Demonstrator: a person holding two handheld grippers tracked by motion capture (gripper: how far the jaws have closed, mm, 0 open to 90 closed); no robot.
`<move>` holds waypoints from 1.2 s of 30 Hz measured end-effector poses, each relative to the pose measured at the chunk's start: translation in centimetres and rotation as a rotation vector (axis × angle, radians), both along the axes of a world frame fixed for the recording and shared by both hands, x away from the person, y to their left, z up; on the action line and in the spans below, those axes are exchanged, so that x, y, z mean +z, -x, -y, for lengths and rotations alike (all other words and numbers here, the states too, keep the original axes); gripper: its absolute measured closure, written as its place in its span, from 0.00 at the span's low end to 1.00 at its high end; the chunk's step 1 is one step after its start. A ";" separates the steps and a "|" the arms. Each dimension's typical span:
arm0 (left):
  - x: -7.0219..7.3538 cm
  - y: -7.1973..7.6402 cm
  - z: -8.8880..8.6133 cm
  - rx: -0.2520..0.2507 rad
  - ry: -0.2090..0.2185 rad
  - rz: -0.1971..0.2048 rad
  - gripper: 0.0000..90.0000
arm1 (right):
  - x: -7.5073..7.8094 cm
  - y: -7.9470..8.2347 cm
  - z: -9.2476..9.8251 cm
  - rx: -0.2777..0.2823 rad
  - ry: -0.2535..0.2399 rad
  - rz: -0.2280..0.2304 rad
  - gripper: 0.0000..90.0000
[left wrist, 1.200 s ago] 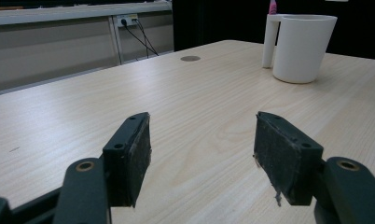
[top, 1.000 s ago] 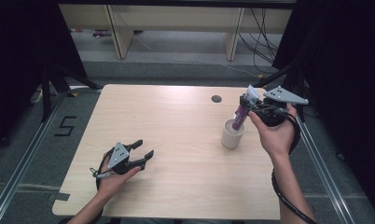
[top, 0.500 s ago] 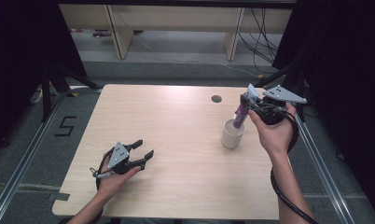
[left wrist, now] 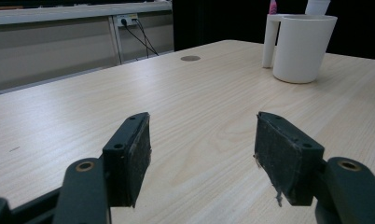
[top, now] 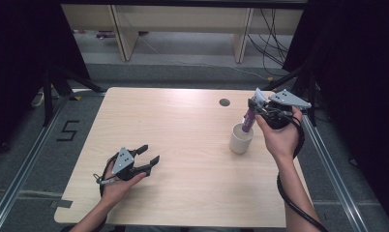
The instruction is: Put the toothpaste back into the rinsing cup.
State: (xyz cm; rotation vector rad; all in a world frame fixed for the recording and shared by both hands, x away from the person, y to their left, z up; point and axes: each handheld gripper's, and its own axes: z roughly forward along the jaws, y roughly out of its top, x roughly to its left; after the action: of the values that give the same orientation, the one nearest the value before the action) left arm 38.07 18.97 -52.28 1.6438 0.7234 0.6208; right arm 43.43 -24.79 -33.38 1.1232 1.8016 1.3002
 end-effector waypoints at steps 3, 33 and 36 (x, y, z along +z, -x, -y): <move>0.0 0.0 0.0 -0.001 -0.002 0.000 0.40 | -0.4 -0.3 0.1 0.006 0.023 0.005 0.86; 0.0 0.0 0.0 -0.001 0.000 -0.002 0.40 | -4.9 -1.9 -0.2 -0.027 0.033 -0.048 0.86; 0.0 0.0 0.0 -0.001 0.001 -0.002 0.40 | -5.2 -2.1 -0.1 -0.026 0.048 -0.035 0.86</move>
State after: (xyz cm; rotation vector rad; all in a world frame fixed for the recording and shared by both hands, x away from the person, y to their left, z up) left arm 38.04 18.98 -52.28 1.6441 0.7237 0.6184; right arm 45.50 -24.64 -38.55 1.1459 1.8282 1.2225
